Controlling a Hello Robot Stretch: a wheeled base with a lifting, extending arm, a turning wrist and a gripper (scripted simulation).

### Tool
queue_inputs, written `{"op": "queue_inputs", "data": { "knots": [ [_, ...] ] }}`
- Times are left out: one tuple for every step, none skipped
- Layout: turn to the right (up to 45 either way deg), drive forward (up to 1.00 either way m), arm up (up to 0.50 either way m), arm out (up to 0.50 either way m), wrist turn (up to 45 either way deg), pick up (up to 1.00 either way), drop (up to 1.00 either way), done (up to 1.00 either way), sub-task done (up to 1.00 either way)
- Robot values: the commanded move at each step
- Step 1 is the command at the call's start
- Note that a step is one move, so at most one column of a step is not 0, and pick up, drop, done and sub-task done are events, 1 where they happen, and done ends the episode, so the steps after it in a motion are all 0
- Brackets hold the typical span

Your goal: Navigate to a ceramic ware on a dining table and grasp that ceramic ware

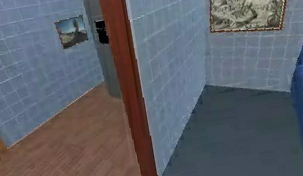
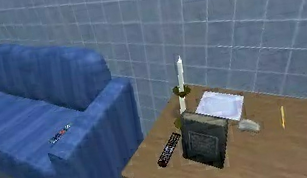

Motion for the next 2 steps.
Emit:
{"op": "queue_inputs", "data": {
  "knots": [
    [45.0,0.0,0.0,0.0,0.0,0.0,0.0,0.0,0.0],
    [-12.0,0.0,0.0,0.0,0.0,0.0,0.0,0.0,0.0]
  ]
}}
